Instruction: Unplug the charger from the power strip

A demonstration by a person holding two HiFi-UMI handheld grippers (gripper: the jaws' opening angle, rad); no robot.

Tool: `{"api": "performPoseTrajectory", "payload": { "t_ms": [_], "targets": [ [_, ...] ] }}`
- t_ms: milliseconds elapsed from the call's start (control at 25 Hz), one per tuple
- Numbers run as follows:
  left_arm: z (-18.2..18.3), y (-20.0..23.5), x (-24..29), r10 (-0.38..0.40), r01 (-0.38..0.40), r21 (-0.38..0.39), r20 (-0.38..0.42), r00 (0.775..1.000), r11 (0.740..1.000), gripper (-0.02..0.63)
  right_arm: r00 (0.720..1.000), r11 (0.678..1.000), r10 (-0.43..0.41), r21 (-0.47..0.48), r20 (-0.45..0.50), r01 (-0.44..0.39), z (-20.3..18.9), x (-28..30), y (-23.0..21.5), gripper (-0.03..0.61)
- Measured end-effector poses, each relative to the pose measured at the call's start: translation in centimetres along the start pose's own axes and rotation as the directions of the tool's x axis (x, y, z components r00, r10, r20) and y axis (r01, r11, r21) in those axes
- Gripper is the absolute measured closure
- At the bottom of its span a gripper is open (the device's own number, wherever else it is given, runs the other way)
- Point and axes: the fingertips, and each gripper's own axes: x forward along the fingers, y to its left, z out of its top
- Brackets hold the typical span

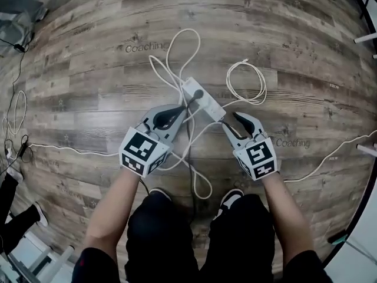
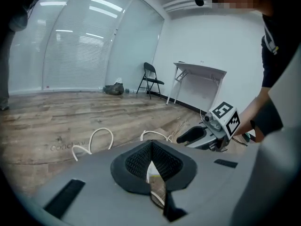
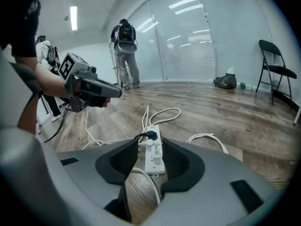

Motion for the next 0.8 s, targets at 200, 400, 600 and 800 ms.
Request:
{"api": "performPoseTrajectory", "payload": {
  "t_ms": [200,400,600,800],
  "targets": [
    [-4.9,0.6,5.1,-0.067,0.069,0.027,-0.062,0.996,0.997,0.594,0.997,0.998,0.004,-0.063,-0.075,-0.009,-5.1,6.3,-0.9,0.398],
    [-8.0,1.0,9.8,-0.111,0.119,0.065,-0.125,0.986,0.991,0.594,0.995,0.995,0.008,-0.093,-0.096,-0.017,-5.5,9.5,-1.3,0.396],
    [-9.6,0.8,13.2,-0.137,0.15,0.07,-0.169,0.976,0.986,0.594,0.992,0.991,0.008,-0.13,-0.129,-0.025,-5.9,10.8,-1.7,0.411],
    [-10.9,0.7,14.2,-0.153,0.166,0.046,-0.206,0.967,0.985,0.594,0.991,0.988,0.007,-0.154,-0.137,-0.028,-6.2,11.1,-1.2,0.468]
  ]
}}
